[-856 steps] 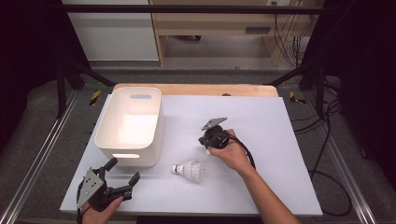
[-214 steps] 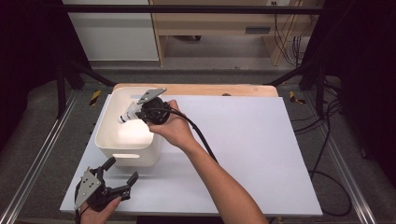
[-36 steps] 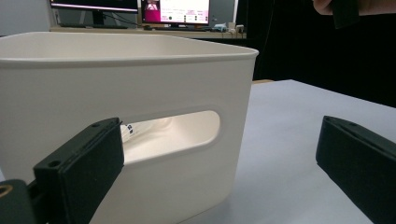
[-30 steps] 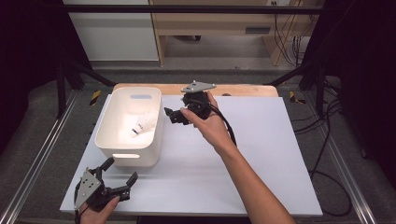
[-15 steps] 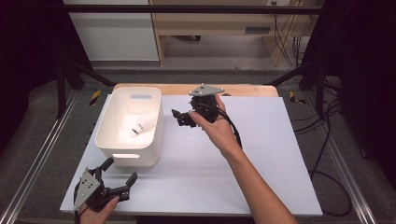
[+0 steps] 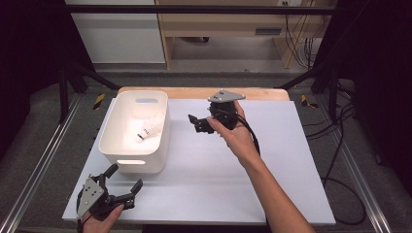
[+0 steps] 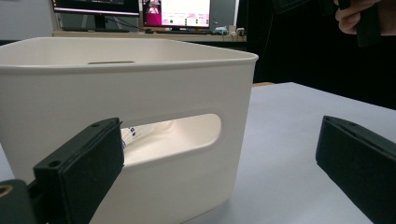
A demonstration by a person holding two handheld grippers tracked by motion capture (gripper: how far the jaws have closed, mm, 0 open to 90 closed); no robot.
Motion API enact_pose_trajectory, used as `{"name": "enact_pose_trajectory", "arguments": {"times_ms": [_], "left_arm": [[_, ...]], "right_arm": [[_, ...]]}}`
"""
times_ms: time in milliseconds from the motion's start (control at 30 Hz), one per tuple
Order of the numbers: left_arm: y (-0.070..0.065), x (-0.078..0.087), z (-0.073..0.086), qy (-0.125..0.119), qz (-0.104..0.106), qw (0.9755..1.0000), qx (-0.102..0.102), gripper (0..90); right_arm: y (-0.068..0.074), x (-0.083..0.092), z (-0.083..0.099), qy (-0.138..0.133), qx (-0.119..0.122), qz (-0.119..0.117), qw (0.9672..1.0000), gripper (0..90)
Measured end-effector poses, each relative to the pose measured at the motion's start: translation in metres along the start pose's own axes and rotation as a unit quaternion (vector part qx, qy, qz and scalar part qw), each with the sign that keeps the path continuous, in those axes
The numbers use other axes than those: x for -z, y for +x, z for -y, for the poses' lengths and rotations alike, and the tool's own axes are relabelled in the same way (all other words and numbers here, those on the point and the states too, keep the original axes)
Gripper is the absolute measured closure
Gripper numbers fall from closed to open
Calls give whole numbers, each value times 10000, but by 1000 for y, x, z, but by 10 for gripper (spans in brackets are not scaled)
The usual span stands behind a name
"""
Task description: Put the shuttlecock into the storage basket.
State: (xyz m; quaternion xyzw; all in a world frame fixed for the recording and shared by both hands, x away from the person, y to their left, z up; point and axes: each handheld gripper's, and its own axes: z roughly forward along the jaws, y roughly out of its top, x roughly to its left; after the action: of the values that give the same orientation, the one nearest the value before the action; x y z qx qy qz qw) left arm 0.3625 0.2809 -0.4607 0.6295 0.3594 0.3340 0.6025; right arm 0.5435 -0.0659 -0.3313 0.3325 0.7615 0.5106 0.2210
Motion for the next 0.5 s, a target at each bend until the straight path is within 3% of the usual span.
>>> {"name": "enact_pose_trajectory", "arguments": {"times_ms": [500], "left_arm": [[1,1,0,6,-18,10000,14,11]], "right_arm": [[-23,28,11,-68,-83,221,9997,57]]}}
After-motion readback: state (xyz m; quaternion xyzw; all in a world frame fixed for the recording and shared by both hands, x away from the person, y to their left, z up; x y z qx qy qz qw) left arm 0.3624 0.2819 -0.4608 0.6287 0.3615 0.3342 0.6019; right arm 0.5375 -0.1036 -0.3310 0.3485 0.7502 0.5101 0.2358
